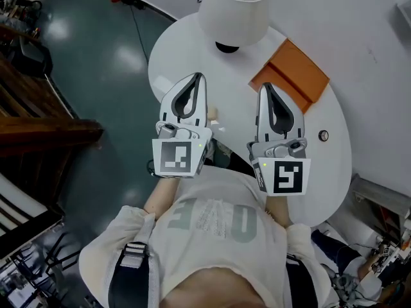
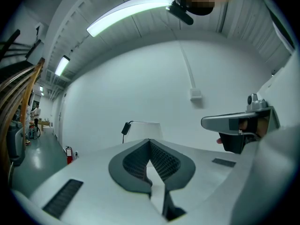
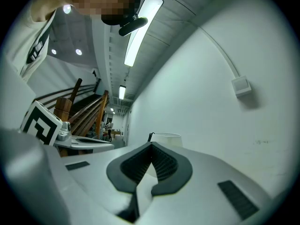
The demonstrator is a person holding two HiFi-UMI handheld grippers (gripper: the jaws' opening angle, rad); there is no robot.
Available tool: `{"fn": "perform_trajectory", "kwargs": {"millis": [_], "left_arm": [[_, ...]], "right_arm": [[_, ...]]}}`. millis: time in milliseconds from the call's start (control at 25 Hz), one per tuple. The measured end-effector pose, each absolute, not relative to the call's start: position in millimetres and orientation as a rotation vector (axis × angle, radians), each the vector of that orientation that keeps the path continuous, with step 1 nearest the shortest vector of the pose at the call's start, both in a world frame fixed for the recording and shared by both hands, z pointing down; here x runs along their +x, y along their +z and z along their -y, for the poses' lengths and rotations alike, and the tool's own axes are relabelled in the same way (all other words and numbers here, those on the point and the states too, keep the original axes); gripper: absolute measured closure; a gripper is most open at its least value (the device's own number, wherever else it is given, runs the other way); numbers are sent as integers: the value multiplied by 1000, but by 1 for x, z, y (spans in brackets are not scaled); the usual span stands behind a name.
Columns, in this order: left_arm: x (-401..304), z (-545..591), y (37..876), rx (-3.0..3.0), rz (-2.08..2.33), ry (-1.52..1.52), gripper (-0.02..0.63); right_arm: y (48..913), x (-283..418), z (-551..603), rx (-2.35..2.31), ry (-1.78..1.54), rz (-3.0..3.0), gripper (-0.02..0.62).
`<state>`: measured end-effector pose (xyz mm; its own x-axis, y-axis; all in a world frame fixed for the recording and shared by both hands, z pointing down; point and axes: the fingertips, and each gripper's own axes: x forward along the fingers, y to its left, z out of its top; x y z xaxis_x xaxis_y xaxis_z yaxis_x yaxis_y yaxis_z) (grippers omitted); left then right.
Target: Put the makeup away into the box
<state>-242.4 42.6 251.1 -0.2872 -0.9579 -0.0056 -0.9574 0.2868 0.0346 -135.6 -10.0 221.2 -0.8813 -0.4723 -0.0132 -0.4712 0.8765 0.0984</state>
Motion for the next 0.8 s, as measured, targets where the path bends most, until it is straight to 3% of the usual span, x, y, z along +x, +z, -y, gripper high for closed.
{"fn": "perform_trajectory", "kwargs": {"millis": [360, 440, 520, 800], "left_arm": [[-252, -28, 268, 1834, 2493, 60, 598], [-253, -23, 288, 1817, 2452, 121, 483], [-251, -22, 324, 1784, 2382, 192, 431], [-219, -53, 475, 1560, 2086, 311, 419]], "right_arm": [[232, -146, 19, 738, -134, 3009, 591], [237, -146, 23, 738, -127, 2999, 591], [241, -146, 25, 742, -114, 2989, 591], [260, -138, 17, 735, -76, 2925, 591]]}}
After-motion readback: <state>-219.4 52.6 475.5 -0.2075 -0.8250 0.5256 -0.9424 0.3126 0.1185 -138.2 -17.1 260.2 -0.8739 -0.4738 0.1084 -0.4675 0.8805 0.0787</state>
